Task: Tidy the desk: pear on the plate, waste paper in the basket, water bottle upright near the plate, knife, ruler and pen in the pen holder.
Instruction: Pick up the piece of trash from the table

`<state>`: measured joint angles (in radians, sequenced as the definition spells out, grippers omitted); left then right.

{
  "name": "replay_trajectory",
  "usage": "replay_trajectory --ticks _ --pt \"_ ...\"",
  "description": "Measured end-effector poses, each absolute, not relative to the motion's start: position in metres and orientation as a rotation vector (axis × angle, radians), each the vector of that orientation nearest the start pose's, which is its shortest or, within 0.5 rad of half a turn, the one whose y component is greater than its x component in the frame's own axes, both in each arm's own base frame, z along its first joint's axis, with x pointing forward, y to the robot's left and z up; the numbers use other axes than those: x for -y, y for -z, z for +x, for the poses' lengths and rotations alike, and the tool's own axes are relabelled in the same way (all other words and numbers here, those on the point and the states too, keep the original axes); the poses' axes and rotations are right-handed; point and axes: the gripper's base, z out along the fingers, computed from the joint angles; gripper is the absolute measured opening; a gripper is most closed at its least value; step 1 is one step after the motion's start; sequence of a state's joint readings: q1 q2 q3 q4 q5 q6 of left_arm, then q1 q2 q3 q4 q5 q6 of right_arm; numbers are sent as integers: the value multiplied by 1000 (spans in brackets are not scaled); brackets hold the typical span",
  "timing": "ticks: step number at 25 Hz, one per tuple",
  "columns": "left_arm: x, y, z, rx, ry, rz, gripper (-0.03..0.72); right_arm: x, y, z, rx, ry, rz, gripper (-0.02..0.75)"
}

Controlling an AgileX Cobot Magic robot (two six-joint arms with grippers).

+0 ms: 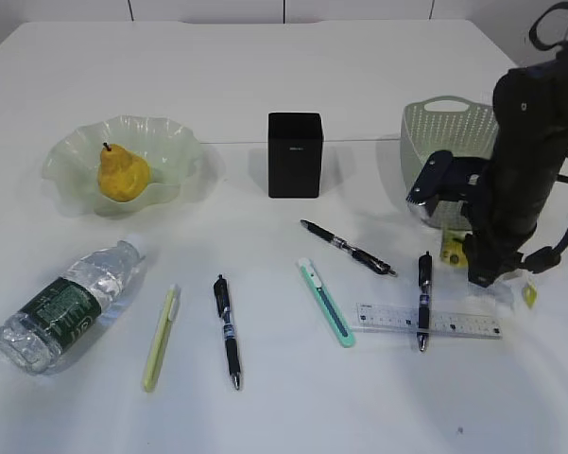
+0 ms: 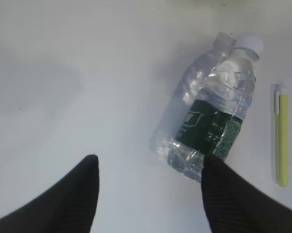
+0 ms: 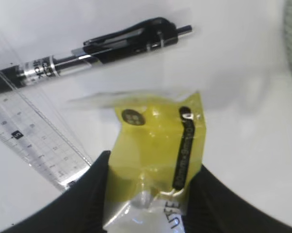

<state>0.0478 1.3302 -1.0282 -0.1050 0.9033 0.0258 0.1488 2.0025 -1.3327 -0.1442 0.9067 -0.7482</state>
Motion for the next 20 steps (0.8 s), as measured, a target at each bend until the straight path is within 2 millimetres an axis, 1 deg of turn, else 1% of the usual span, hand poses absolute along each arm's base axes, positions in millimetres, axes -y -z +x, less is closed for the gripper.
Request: replay_trajectory --ticks 5,8,12,18,20 --pt "-5 -293 260 -2683 108 -91 467 -46 -183 376 -2669 242 -1417 305" --pt "-5 -293 260 -2682 108 -91 466 -46 -201 379 -2626 265 -1388 305" --pt "-5 -293 260 -2680 108 -91 466 -48 -223 391 -2580 290 -1303 305" --pt "-5 -293 261 -2673 107 -92 466 -51 -259 411 -2467 332 -1172 305" --pt "-5 -294 261 -2670 107 -92 466 -50 -264 418 -2442 334 -1096 305"
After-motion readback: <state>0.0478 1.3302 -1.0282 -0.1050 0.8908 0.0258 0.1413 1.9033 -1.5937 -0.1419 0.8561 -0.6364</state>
